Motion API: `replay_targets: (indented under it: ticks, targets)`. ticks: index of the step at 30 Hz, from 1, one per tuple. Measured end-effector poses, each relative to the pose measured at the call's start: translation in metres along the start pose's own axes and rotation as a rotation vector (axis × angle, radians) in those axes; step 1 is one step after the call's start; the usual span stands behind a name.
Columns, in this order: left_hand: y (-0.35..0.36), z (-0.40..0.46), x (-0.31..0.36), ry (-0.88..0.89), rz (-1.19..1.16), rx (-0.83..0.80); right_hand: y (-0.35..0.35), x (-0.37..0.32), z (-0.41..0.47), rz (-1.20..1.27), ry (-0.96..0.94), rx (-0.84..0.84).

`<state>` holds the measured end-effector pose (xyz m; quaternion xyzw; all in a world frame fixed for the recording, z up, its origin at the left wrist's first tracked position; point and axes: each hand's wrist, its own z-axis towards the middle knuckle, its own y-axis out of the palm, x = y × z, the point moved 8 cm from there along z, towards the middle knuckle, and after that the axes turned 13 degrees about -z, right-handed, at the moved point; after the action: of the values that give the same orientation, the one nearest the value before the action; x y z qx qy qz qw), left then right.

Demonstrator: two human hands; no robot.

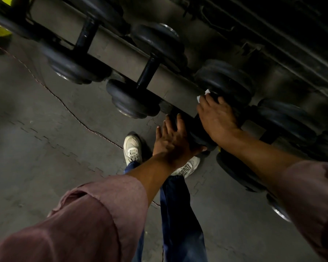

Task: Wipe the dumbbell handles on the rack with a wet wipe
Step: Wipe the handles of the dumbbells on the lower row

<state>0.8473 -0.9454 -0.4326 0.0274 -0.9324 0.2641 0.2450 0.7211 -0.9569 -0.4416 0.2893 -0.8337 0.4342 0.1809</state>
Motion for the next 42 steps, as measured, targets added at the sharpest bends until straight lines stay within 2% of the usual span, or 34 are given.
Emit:
replay_targets:
  ticks: [5, 8, 14, 18, 20, 23, 26, 28, 31, 37, 39, 42]
  targets:
    - [-0.001, 0.0, 0.001, -0.005, -0.015, 0.004, -0.003, -0.009, 0.023, -0.208, -0.179, -0.16]
    - [-0.001, 0.001, 0.001, 0.0, -0.027, 0.01, 0.0, -0.015, 0.031, -0.192, -0.324, -0.228]
    - [-0.003, 0.0, 0.001, 0.013, -0.035, 0.008, -0.007, -0.023, 0.03, -0.042, -0.524, -0.227]
    - [-0.002, -0.001, 0.002, 0.021, -0.049, 0.005, -0.014, -0.025, 0.022, 0.108, -0.535, -0.129]
    - [-0.001, 0.0, 0.001, 0.034, -0.055, 0.012, -0.016, -0.022, 0.02, 0.273, -0.503, -0.07]
    - [0.0, 0.003, -0.001, 0.037, -0.048, 0.019, -0.021, -0.013, 0.017, 0.544, -0.438, -0.059]
    - [0.001, 0.004, -0.001, 0.039, -0.061, 0.02, -0.018, -0.004, 0.015, 0.664, -0.387, -0.09]
    - [0.001, 0.003, 0.0, 0.042, -0.052, 0.022, -0.016, -0.004, 0.015, 0.636, -0.386, -0.062]
    - [-0.001, 0.002, 0.001, 0.038, -0.037, 0.026, -0.018, -0.018, 0.019, 0.417, -0.42, 0.031]
    - [-0.001, 0.001, 0.0, 0.024, -0.032, 0.023, -0.012, -0.015, 0.029, 0.071, -0.324, -0.081]
    - [-0.001, 0.001, 0.0, 0.024, -0.033, 0.031, -0.013, -0.016, 0.03, 0.11, -0.33, -0.081]
    - [-0.001, 0.0, 0.001, 0.031, -0.025, 0.028, -0.018, -0.021, 0.026, 0.358, -0.389, -0.032]
